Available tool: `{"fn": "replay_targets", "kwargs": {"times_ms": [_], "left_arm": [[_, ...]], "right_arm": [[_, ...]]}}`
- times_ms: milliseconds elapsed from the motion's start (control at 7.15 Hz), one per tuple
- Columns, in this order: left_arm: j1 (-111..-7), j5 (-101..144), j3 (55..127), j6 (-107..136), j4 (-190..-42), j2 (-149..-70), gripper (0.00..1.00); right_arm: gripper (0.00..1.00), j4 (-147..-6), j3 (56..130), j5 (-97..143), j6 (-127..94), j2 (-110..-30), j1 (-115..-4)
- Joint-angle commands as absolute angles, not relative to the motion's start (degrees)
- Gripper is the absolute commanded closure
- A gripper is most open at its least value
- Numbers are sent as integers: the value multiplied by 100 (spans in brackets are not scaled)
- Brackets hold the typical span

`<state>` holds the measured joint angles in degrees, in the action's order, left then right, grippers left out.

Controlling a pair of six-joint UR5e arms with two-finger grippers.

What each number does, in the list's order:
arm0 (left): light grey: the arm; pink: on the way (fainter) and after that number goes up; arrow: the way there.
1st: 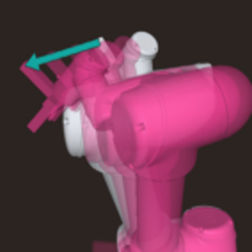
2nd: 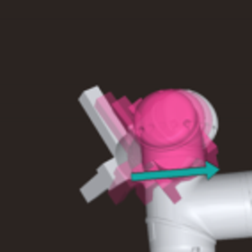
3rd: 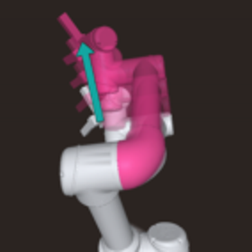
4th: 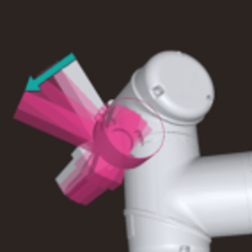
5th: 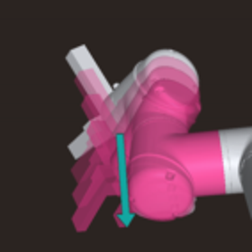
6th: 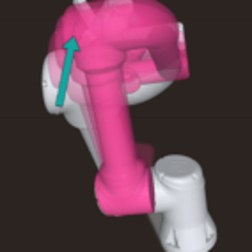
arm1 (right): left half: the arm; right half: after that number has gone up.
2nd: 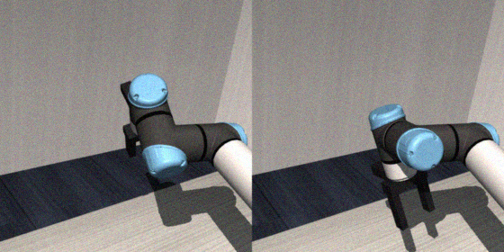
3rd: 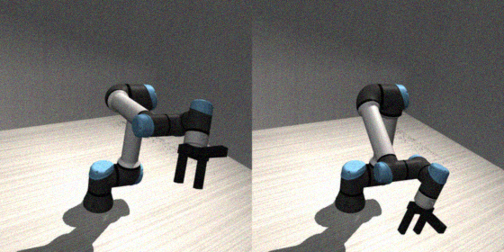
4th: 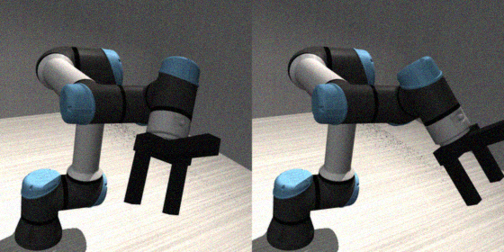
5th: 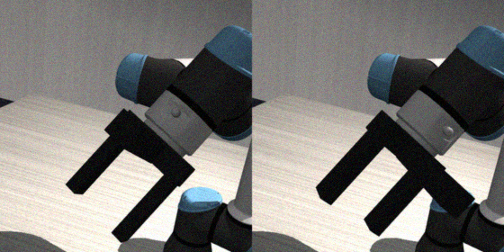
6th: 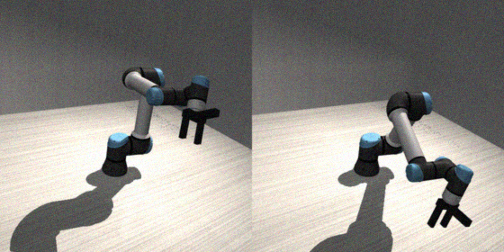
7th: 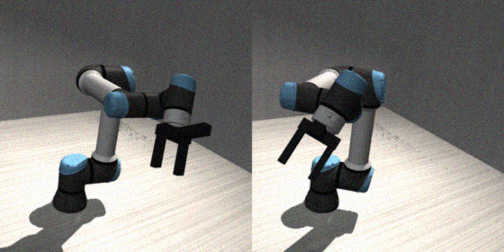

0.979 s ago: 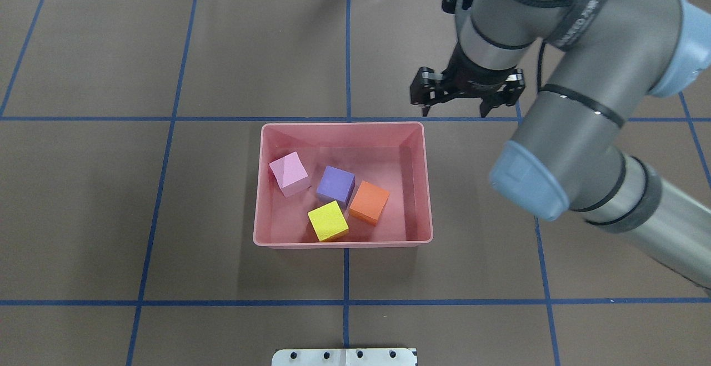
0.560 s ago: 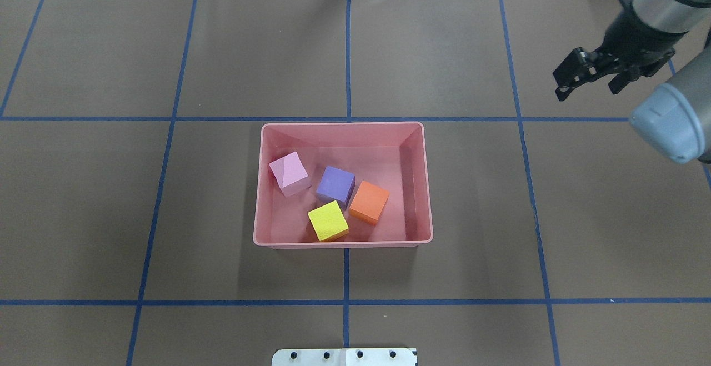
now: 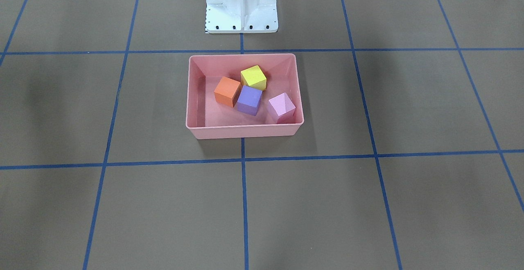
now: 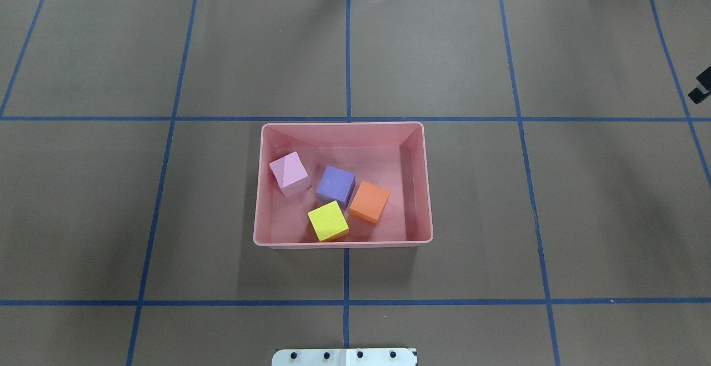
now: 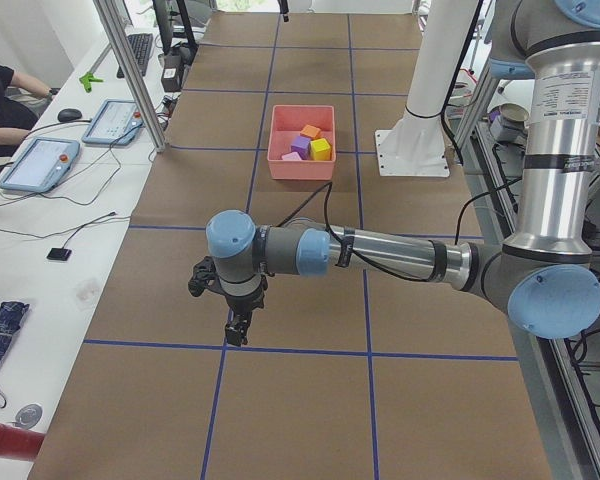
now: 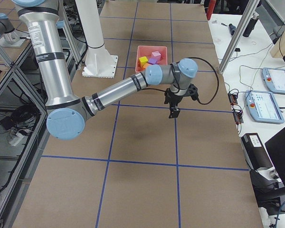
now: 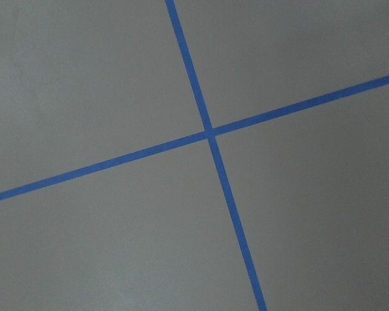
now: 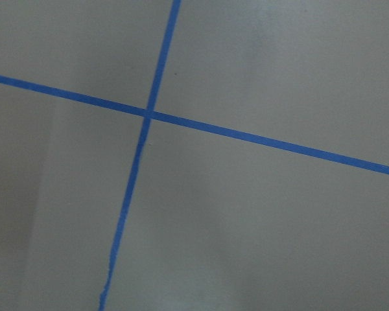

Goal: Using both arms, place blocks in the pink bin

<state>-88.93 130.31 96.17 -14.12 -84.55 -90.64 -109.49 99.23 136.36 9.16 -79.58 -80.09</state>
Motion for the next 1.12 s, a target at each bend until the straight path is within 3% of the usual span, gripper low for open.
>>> {"fn": "replay_targets", "kwargs": {"times_ms": [0, 140, 560, 979], "left_arm": [[-8912, 13025, 9484, -1415, -8473, -9035, 0], [-8912, 13034, 9475, -1406, -8464, -9035, 0], [-9017, 13147, 9527, -1415, -8481, -8869, 0], [-9062, 13386, 9571, -1345, -8473, -8868, 0]], "right_arm": [[1, -9201, 8933, 13728, 1318, -8610, -8340], [1, -8906, 8851, 13641, 1310, -8839, -8341], [1, -8631, 8377, 13579, 1266, -8561, -8724], [1, -8832, 8900, 13852, 1134, -8805, -9263]]}}
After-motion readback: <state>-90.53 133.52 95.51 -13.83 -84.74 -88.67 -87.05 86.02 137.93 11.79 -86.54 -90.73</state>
